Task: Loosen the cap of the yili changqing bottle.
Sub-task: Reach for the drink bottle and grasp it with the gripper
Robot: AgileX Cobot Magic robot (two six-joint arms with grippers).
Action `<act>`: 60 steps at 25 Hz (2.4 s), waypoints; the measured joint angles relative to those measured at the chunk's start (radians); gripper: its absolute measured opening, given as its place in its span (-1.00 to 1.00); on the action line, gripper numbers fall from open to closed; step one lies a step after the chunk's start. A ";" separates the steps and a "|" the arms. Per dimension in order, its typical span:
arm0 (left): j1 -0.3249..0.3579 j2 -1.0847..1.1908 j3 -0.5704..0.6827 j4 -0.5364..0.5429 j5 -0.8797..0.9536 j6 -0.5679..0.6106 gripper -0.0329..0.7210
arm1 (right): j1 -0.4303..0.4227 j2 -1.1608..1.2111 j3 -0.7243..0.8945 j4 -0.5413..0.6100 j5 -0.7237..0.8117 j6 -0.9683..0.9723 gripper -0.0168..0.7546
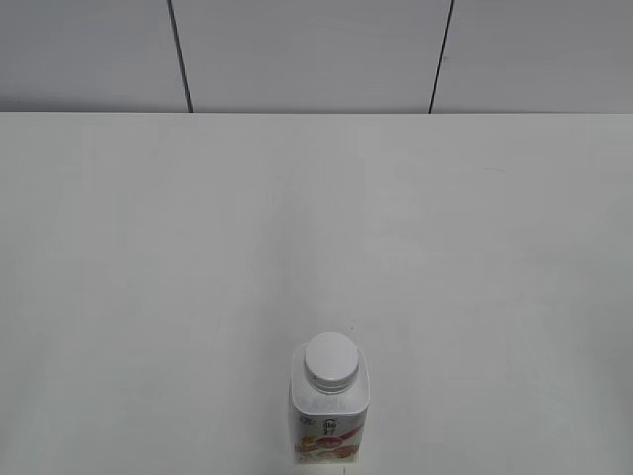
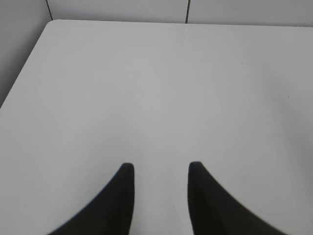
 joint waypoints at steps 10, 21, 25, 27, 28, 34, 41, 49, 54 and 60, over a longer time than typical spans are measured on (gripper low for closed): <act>0.000 0.000 0.000 0.000 0.000 0.000 -0.28 | 0.000 0.000 0.000 0.000 0.000 0.000 0.54; 0.000 0.000 0.000 0.000 0.000 0.000 -0.28 | 0.000 0.000 0.000 0.000 0.000 0.000 0.54; 0.000 0.000 0.000 0.000 0.000 0.000 -0.28 | 0.000 0.000 0.000 0.000 0.000 0.000 0.54; 0.000 0.000 0.000 0.000 0.000 0.000 -0.28 | 0.000 0.000 0.000 0.000 0.000 0.000 0.54; 0.000 0.000 0.000 0.000 0.000 0.000 -0.28 | 0.000 0.000 0.000 0.000 0.000 0.000 0.54; 0.000 0.000 0.000 0.002 0.000 0.000 -0.28 | 0.000 0.000 0.000 0.000 0.000 0.000 0.54; 0.000 0.000 0.000 -0.013 0.000 0.038 -0.02 | 0.000 0.000 0.000 0.000 0.000 0.000 0.54; 0.000 0.000 -0.003 -0.001 -0.020 0.069 0.63 | 0.000 0.000 0.000 0.000 0.000 0.000 0.54; 0.000 0.000 -0.013 0.001 -0.120 0.119 0.61 | 0.000 0.000 0.000 0.000 0.000 0.000 0.54; 0.000 0.088 0.068 0.001 -0.413 0.126 0.60 | 0.000 0.000 0.000 0.000 0.000 0.000 0.54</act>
